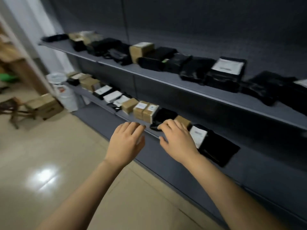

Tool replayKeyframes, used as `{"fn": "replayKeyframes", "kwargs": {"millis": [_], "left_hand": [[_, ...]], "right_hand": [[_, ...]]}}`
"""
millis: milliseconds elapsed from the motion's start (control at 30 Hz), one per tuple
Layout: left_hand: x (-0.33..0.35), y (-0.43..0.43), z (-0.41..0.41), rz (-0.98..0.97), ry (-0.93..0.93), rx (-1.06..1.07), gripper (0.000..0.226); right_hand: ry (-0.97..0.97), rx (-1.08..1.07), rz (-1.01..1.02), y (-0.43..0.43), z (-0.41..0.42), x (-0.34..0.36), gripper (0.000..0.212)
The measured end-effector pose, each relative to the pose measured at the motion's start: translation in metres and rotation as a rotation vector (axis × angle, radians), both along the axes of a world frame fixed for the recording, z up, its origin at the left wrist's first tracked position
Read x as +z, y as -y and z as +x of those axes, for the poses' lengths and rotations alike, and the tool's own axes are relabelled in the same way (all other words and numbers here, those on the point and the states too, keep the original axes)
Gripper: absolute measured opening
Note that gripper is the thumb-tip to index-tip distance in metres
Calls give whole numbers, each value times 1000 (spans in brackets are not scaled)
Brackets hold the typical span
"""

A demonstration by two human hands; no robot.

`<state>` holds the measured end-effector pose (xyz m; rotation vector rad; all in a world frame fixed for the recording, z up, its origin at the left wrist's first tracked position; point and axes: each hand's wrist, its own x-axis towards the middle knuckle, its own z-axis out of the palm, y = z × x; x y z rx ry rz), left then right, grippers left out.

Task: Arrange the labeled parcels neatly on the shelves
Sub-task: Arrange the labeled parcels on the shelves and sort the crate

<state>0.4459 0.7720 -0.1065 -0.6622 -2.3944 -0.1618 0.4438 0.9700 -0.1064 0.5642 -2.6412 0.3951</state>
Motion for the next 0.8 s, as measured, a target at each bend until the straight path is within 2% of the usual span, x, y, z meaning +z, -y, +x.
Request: {"fn": "replayKeyframes", "kwargs": {"millis": [267, 367, 500, 800], "left_hand": [[27, 150, -59, 23, -20, 306, 28], [34, 195, -91, 16, -35, 373, 34], [39, 255, -145, -13, -57, 474, 31], [65, 383, -255, -15, -84, 634, 36]], "right_hand": [[-64, 282, -36, 156, -114, 36, 27], [-79, 362, -47, 209, -161, 40, 28], [-96, 465, -49, 279, -228, 43, 28], [-95, 589, -53, 424, -370, 67, 26]]}}
